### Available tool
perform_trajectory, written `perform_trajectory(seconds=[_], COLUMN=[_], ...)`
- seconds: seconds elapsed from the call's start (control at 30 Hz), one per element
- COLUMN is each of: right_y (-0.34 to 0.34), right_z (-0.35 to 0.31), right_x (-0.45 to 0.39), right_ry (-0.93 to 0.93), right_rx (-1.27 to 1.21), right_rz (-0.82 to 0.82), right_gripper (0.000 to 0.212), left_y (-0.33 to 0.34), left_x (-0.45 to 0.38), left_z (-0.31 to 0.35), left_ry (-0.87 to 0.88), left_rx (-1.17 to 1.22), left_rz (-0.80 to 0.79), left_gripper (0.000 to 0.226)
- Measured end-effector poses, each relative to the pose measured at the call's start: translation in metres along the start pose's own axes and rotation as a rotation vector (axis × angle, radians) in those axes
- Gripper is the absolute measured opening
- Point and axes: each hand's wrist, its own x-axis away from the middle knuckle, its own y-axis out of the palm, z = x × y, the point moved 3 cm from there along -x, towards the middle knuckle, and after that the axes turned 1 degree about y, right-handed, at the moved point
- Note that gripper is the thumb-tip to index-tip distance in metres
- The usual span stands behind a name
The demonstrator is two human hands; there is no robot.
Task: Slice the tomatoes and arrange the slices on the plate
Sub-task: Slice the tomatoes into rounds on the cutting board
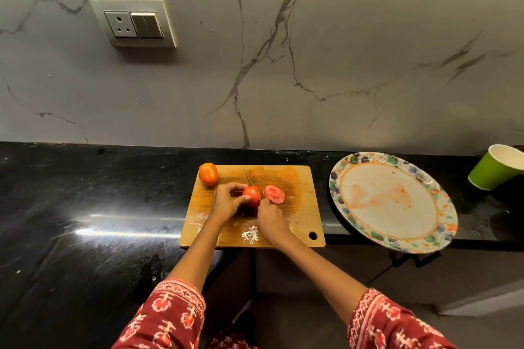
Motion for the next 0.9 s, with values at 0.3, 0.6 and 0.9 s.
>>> perform_trajectory(seconds=[0.3,0.6,0.9], right_y=[0.002,0.004,0.008], right_z=[0.000,0.011,0.029], right_x=[-0.004,-0.001,0.029], right_ry=[0.020,0.016,-0.010], right_rx=[0.013,0.124,0.145], right_rz=[-0.040,-0.086,-0.048], right_gripper=[0.025,0.026,0.030], left_y=[0.001,0.001,-0.002], left_x=[0.001,0.003,0.005], left_z=[0.000,0.000,0.007], left_ry=[-0.009,-0.010,0.001], left_rx=[-0.023,-0.010,-0.026], left_rz=[0.015,0.029,0.018], left_gripper=[0.033,0.033,0.032])
